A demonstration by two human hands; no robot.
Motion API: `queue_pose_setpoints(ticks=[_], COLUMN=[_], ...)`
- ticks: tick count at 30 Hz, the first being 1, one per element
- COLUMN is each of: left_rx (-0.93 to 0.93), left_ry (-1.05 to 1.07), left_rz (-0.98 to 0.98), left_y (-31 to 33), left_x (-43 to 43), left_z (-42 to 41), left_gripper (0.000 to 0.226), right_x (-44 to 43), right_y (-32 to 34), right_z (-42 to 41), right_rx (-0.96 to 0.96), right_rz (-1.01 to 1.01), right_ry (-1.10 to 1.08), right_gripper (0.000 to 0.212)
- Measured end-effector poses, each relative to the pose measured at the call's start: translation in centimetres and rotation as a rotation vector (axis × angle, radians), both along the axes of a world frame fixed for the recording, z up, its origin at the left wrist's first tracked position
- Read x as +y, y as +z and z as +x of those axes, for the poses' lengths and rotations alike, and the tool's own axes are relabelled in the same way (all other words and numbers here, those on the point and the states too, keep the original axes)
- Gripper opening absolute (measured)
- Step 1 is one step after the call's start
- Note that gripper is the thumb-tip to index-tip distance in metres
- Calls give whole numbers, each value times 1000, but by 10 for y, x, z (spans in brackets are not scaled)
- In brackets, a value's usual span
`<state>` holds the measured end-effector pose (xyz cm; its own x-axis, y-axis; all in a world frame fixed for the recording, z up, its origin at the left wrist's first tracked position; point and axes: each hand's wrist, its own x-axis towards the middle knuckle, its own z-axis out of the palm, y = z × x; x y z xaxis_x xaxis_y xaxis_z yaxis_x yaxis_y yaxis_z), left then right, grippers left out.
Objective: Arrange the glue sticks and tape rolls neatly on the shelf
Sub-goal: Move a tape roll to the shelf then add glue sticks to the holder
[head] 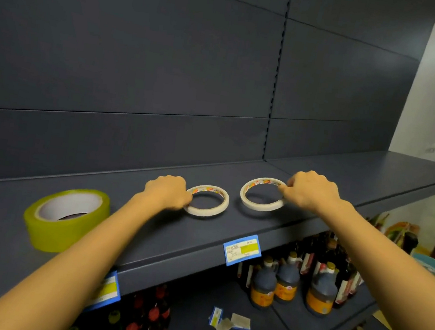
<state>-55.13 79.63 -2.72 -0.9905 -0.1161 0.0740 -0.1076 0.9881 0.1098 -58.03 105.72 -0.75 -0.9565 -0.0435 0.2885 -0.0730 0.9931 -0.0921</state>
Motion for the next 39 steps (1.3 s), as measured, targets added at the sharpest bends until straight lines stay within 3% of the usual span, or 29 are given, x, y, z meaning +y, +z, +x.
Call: queue_pose_setpoints(ticks=[3,8,12,16,19,24,30,39], left_rx=[-57,-108,54,286,454,675,604,504], left_ry=[22,74,136,265,362,473,706,933], left_rz=[-13,-5,7,-49,-103,-135,-337,-393], left_y=[-5,-6,2,13,19,16,10,4], left_x=[6,9,8,10,6,-10,-37,-80], left_z=[-7,-12,-1,19,45,115,218,353], left_gripper=[25,40,42,43,38,38,30,29], right_x=[0,-7,-17,-28,-50,-111,-181,-256], right_y=[-3,-3,-7,2,14,17,12,11], right_z=[-27,-63,-81,-84,-77,-30,50,157], right_rx=[-64,-227,-336,-134,1,71,115,68], right_rz=[-13,12,165,307,165,13,-38,-14], right_ry=[62,203,291,356,578,1059,1416,1580], right_gripper=[41,38,44,58,45,29,30,31])
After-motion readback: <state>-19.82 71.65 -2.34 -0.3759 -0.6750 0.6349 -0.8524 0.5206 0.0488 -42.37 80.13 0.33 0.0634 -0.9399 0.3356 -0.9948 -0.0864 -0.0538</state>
